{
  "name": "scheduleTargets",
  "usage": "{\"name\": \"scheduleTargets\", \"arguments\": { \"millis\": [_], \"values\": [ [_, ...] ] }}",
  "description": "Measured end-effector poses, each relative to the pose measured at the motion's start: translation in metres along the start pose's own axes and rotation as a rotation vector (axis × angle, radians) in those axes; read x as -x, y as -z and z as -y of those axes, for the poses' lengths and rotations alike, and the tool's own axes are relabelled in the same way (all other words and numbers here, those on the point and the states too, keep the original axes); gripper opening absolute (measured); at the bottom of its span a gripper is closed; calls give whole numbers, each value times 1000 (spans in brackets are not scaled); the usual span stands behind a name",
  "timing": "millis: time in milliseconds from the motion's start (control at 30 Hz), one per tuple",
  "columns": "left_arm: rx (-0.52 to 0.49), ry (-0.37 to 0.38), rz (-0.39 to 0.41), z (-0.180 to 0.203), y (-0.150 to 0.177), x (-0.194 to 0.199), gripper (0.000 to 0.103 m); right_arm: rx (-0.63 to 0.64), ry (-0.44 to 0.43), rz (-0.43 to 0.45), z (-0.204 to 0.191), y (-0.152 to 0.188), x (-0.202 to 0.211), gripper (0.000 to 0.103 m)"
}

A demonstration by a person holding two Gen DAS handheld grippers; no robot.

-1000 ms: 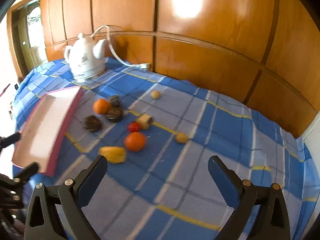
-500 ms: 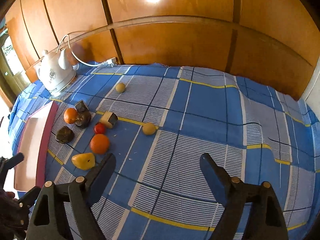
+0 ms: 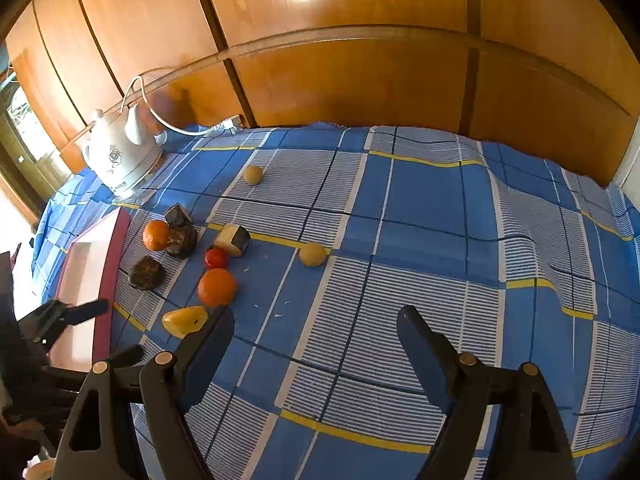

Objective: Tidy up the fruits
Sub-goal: 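Reach the left tool to the yellow pepper and close on it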

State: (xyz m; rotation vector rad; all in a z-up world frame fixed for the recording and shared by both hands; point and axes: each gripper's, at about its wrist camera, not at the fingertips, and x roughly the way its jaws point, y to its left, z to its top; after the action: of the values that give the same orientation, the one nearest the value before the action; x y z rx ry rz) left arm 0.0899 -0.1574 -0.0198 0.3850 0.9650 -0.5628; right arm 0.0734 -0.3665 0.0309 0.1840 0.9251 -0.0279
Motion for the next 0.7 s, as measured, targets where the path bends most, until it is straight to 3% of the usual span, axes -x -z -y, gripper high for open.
{"name": "scheduleTargets", "arguments": {
  "millis": [267,300,367,467,533,700],
  "values": [
    [-147,10,-45,34,-21,-46,61,-20,-11,-3,2,-2,-1,85],
    [-148,14,-59,35,-21,-52,49,-19,-12,-6,2,-2,-2,85],
    [-125,20,-39,34,-19,-54,45,-15,-13,-15,2,-1,-5,81],
    [-55,65,-16,27,-11,-44,44,-20,-7,-17,3,0,-7,56],
    [-16,73,5,25,-5,-36,44,-28,4,-28,6,0,-10,49],
    [90,96,86,10,13,1,44,-30,-1,-88,6,5,-24,46]
  ]
}}
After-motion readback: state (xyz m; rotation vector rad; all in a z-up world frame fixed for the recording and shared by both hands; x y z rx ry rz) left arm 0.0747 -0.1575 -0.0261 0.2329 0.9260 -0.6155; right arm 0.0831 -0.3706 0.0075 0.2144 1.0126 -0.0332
